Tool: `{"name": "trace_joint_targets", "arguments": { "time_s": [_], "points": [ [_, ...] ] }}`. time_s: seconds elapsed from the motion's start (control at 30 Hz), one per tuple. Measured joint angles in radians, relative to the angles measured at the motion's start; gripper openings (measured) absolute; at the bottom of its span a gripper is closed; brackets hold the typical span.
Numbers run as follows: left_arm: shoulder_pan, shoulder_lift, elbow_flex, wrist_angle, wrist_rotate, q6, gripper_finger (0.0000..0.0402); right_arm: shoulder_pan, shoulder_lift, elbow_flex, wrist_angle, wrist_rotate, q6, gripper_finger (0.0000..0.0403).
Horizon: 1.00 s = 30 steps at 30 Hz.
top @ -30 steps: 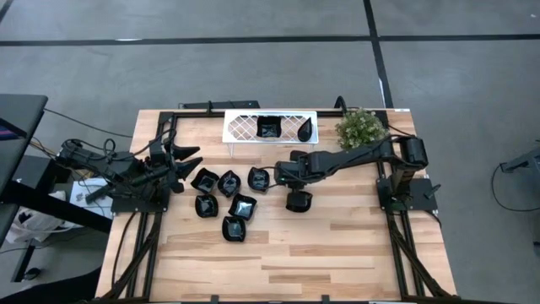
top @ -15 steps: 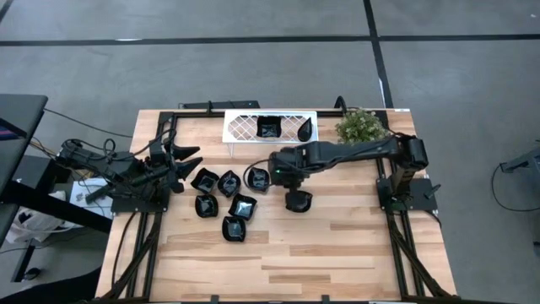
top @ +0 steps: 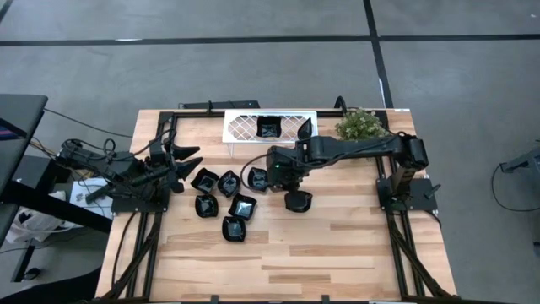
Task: Pick & Place Mini shaped plates
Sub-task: Stack the distorted square plate on top of the distorted square plate on the shelf
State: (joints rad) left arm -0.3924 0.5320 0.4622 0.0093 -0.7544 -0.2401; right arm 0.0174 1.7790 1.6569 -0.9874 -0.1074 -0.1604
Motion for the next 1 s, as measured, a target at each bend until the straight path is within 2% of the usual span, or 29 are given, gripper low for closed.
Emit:
{"name": "trace_joint_targets", "arguments": {
  "time_s": [0.3, 0.6, 0.8, 1.0],
  "points": [
    [0.000, 0.000, 0.000, 0.000, 0.000, 0.000, 0.0214, 0.000, 0.000, 0.000, 0.000, -0.068, -0.004, 0.0000],
    [0.000, 0.000, 0.000, 0.000, 0.000, 0.000, 0.0214, 0.021, 0.000, 0.042, 0.031, -0.051, -0.017, 0.0000],
    [0.000, 0.000, 0.000, 0.000, 0.000, 0.000, 0.0214, 0.050, 0.000, 0.177, 0.032, 0.086, -0.081, 0.0000],
    [0.000, 0.000, 0.000, 0.000, 0.000, 0.000, 0.0214, 0.056, 0.000, 0.280, 0.048, 0.357, -0.193, 0.0000]
  ]
}}
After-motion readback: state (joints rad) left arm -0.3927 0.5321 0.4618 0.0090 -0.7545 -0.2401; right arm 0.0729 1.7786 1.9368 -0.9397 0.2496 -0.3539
